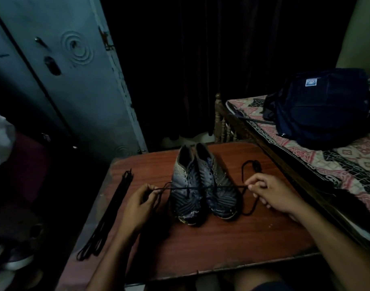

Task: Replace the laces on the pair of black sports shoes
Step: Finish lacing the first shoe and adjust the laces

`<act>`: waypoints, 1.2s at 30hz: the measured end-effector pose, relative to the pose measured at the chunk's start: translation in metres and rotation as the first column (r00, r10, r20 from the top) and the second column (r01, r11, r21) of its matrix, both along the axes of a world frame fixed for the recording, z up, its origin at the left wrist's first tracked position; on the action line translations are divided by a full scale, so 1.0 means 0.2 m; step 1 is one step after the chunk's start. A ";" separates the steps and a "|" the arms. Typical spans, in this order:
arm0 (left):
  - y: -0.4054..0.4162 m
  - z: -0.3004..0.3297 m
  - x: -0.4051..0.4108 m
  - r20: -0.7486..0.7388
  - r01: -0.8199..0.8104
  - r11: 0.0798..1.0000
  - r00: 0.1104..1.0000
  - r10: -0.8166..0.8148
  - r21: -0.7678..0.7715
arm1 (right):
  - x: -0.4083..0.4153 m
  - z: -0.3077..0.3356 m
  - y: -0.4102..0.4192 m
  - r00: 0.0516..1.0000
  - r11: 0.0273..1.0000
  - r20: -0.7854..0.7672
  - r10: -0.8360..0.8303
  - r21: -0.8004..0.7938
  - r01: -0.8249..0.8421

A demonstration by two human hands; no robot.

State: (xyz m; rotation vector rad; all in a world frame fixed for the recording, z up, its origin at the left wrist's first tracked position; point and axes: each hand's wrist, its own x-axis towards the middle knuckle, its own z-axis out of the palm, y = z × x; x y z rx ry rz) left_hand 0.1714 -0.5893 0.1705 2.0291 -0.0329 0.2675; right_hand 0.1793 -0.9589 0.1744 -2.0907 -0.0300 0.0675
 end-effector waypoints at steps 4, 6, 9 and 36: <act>-0.02 0.00 -0.04 -0.099 0.184 0.980 0.977 -0.191 -0.076 | -0.04 -0.01 0.03 0.996 0.983 -0.010 -0.084 0.165 0.084; -0.02 -0.02 -0.04 -0.082 0.224 0.974 0.972 -0.221 0.023 | -0.05 0.01 0.10 0.999 0.981 0.005 -0.052 0.188 0.050; -0.02 -0.06 -0.02 0.009 0.136 0.973 0.990 -0.140 0.184 | -0.05 0.04 0.22 0.999 0.984 0.040 0.019 0.177 -0.026; -0.06 0.13 -0.22 0.300 0.134 0.936 0.953 -0.032 -0.326 | -0.09 0.37 0.66 0.854 0.903 0.298 0.426 -0.080 -0.422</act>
